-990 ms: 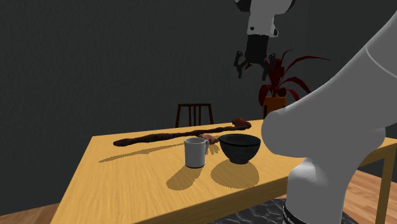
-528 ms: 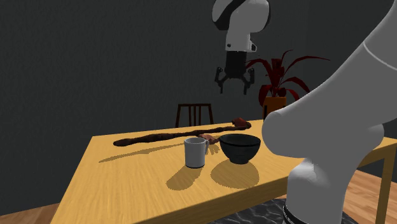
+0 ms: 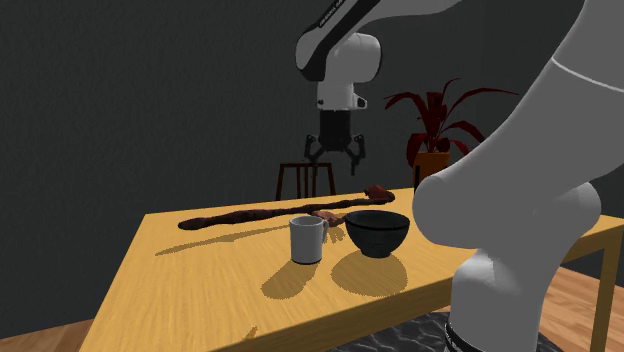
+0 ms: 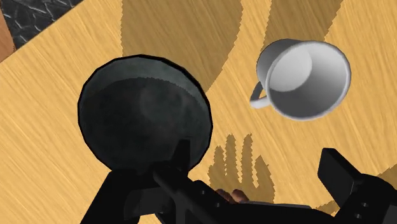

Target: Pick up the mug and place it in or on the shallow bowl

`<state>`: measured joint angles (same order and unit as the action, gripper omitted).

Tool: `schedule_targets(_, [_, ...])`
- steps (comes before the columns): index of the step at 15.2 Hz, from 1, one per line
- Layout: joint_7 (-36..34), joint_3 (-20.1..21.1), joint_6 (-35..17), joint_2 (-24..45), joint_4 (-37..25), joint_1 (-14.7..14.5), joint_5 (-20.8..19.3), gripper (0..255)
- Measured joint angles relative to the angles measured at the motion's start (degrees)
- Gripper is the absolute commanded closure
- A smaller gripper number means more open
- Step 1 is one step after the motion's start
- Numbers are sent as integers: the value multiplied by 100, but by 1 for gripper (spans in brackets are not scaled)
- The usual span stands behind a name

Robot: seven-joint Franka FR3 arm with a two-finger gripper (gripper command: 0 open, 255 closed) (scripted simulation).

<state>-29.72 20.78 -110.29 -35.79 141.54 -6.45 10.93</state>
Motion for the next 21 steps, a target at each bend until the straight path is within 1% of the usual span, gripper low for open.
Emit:
schedule_targets(5, [-654,653,-485,731,-49,-47,58,0])
schedule_targets(9, [-1247,1188,-889,1491,-220,-7,-70,0])
schedule_targets(11, [-1619,1486,-1128,1967,-340,29,-223,0])
schedule_targets(15, [-1845,1645,-1430,2305,-300,66,-368,0])
schedule_targets(19, [-1902,1690,-1754,2485,-129,104,-462,0])
schedule_targets(21, [-1920,1701,-1812,2527,-107,112,-486,0])
